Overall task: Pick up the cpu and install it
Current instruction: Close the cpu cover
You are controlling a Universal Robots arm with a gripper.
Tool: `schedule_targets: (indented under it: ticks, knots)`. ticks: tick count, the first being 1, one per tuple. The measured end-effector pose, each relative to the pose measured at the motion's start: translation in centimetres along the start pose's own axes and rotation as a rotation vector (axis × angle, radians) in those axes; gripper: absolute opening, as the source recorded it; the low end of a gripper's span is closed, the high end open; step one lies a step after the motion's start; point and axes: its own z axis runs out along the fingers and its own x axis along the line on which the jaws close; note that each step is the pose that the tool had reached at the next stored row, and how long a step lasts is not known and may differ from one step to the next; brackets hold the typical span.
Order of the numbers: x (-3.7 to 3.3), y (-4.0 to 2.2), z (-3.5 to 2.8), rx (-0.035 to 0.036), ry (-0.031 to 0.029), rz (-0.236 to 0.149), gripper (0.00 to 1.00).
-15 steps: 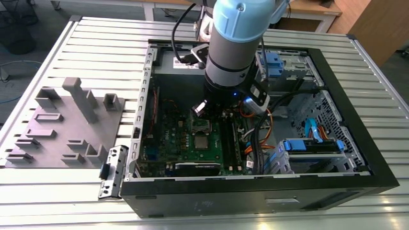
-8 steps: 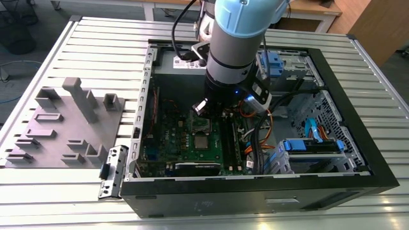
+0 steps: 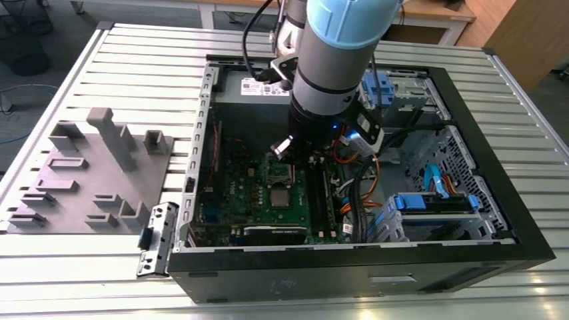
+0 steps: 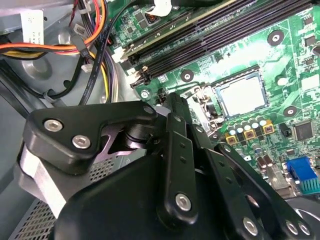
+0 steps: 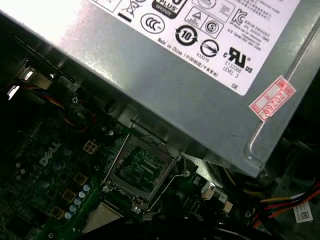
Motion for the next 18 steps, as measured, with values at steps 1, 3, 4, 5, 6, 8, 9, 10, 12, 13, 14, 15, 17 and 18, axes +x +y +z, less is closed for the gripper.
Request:
schedule_targets:
  ticks: [1,3,4,5,6,8,9,10,12,13,14,15,17,18]
  knots:
    - [-0.03,-0.02,0.00,-0.0001,0.0001,0.000,0.11]
    - [-0.03,-0.02,0.00,-0.0001,0.0001,0.000,0.11]
    - [-0.04,-0.03,-0.01,0.0000,0.0002,0.000,0.11]
    - [-0.05,-0.03,-0.01,0.0000,0.0002,0.000,0.11]
    - [-0.05,-0.04,0.00,0.0001,0.0004,0.000,0.11]
    - [-0.05,-0.04,0.15,-0.0006,-0.0002,0.000,0.11]
    - [-0.05,-0.05,0.27,-0.0011,-0.0005,0.000,0.11]
    - [-0.06,-0.04,0.43,-0.0017,-0.0008,0.000,0.11]
    - [-0.10,0.02,0.77,-0.0027,-0.0015,-0.001,0.11]
    - [-0.13,0.06,0.91,-0.0033,-0.0017,-0.001,0.11]
    - [-0.17,0.11,1.01,-0.0034,-0.0017,-0.002,0.11]
    - [-0.21,0.19,1.08,-0.0034,-0.0016,-0.002,0.11]
    - [-0.31,0.32,1.23,-0.0038,-0.0020,-0.002,0.11]
    - [-0.35,0.39,1.31,-0.0039,-0.0021,-0.002,0.11]
